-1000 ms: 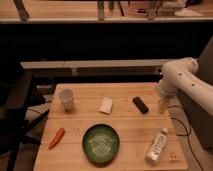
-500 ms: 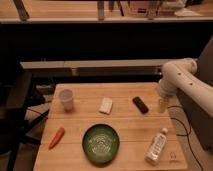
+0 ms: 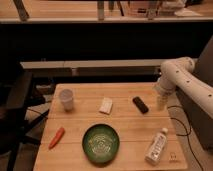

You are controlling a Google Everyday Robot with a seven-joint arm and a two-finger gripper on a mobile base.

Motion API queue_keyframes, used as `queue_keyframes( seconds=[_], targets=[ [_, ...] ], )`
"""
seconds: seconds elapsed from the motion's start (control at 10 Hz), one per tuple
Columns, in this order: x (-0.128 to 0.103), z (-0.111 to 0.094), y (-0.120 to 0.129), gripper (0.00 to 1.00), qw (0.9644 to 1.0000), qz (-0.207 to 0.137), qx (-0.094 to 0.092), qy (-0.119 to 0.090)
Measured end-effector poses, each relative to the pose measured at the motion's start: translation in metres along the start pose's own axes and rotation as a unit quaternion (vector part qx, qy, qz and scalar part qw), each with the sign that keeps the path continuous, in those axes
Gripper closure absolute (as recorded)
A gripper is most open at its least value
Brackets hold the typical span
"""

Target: Push the eraser across the table

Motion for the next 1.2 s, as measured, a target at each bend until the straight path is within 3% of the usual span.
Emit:
queue_keyframes(
  seconds=[0.3,1.2],
  targets=[
    [-0.002,0.008,-0.018,0.2,1.0,-0.002,0.001,-0.006],
    [0.001,0.033,-0.022,0.2,1.0,0.001,-0.002,-0.009]
  ],
)
